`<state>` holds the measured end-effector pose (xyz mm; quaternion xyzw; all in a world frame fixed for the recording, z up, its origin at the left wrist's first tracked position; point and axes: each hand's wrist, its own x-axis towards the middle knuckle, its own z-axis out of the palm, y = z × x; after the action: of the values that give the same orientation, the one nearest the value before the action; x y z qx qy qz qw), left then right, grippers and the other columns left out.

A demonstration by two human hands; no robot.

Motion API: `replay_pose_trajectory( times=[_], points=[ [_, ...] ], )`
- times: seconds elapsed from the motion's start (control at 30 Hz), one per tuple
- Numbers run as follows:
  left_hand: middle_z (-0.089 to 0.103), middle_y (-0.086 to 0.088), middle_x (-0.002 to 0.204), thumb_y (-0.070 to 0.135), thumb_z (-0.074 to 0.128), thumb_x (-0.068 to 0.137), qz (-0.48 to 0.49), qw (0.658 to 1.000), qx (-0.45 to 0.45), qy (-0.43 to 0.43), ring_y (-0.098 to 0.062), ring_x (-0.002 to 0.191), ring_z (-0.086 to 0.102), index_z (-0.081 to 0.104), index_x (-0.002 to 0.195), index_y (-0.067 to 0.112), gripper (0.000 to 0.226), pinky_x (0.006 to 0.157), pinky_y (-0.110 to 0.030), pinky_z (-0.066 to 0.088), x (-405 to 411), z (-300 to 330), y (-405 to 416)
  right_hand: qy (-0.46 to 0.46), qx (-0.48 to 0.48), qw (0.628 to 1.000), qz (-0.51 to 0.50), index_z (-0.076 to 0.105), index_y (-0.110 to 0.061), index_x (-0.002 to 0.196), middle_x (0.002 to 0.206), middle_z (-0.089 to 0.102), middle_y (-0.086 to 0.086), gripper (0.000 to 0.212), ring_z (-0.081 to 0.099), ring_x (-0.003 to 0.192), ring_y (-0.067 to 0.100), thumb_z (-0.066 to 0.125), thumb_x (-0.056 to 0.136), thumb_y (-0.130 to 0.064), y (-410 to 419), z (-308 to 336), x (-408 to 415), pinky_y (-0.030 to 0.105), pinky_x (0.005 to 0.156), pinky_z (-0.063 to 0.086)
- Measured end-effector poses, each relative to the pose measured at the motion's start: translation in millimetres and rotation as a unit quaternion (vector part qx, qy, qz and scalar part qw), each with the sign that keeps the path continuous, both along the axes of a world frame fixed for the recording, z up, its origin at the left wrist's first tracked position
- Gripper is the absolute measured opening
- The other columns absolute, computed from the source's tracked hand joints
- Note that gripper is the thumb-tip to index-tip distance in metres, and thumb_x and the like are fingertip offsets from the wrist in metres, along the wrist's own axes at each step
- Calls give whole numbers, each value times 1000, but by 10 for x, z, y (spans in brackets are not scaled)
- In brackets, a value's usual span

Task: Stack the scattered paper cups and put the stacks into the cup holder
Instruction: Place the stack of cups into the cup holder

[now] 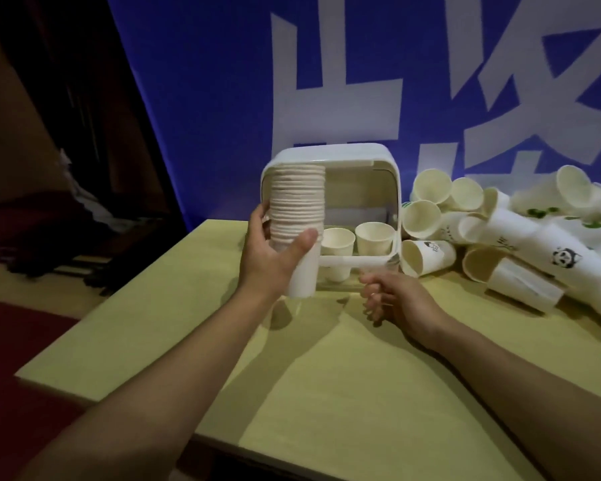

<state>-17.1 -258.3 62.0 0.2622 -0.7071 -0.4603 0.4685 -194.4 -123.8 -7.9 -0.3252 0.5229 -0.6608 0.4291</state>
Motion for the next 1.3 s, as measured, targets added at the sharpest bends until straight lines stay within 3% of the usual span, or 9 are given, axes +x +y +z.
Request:
replay_pose_trajectory(
  times=[0.13, 0.23, 0.33, 0.47, 0.7, 0.83, 0.97, 1.17, 1.3],
  points=[
    [57, 17, 122, 33, 85, 80, 11, 1000, -12, 20, 5, 106, 59, 34, 147, 29, 84, 90, -24, 51, -352, 250, -112, 3, -9, 1000, -27, 62, 2, 111, 77, 55, 9, 28, 50, 60, 18, 44, 105, -18, 28, -87, -67, 32, 56, 37],
    [60, 10, 123, 34, 88, 74, 29, 999, -17, 38, -4, 108, 64, 41, 134, 31, 76, 96, -34, 55, -658, 311, -167, 0, -20, 1000, -21, 63, 1, 107, 74, 55, 9, 27, 50, 59, 18, 42, 105, -16, 48, -110, -78, 32, 55, 38],
    [59, 11, 118, 29, 89, 74, 56, 998, -20, 24, -14, 113, 62, 44, 139, 20, 80, 100, -40, 54, -895, 229, -191, 0, -22, 1000, -16, 65, 0, 105, 74, 56, 9, 25, 51, 61, 19, 45, 104, -16, 35, -119, -108, 32, 55, 40],
    [57, 14, 121, 37, 88, 75, 69, 997, 6, -27, -10, 113, 57, 42, 144, 24, 83, 104, -40, 49, -1039, -5, -236, -8, -26, 1000, 8, 68, -3, 102, 73, 57, 6, 29, 51, 61, 19, 57, 89, -26, 31, -140, -126, 32, 56, 40],
    [54, 14, 125, 46, 81, 79, 101, 990, -11, -96, -9, 107, 49, 40, 146, 30, 80, 92, -31, 40, -1028, -69, -254, 2, -24, 999, 23, 69, -4, 104, 73, 58, 6, 31, 50, 65, 20, 58, 88, -28, 30, -153, -146, 34, 59, 41],
    [64, 5, 128, 58, 80, 72, 118, 970, -37, -210, -22, 115, 60, 47, 130, 31, 72, 98, -40, 50, -984, -209, -231, 0, -23, 999, 21, 69, -3, 105, 74, 57, 7, 30, 49, 66, 20, 57, 90, -26, 17, -156, -136, 34, 60, 40],
    [63, -1, 131, 74, 68, 71, 151, 934, -81, -313, -33, 127, 54, 44, 126, 30, 74, 103, -53, 47, -936, -277, -155, 22, -27, 999, 22, 66, 1, 109, 75, 58, 6, 25, 51, 68, 19, 49, 104, -15, 43, -153, -125, 30, 61, 43],
    [60, -5, 135, 69, 68, 80, 165, 913, -100, -361, -34, 129, 53, 43, 128, 22, 71, 109, -51, 42, -883, -155, -101, 41, -24, 999, 20, 70, -3, 101, 76, 59, 9, 17, 52, 68, 21, 57, 99, -13, 78, -117, -81, 31, 61, 46],
    [60, -5, 137, 66, 71, 78, 148, 924, -74, -345, -35, 126, 56, 41, 131, 23, 74, 104, -51, 47, -911, -192, -122, 83, -13, 996, 12, 71, -6, 102, 76, 60, 10, 19, 53, 68, 23, 53, 101, -9, 117, -116, -54, 35, 65, 48]
  ],
)
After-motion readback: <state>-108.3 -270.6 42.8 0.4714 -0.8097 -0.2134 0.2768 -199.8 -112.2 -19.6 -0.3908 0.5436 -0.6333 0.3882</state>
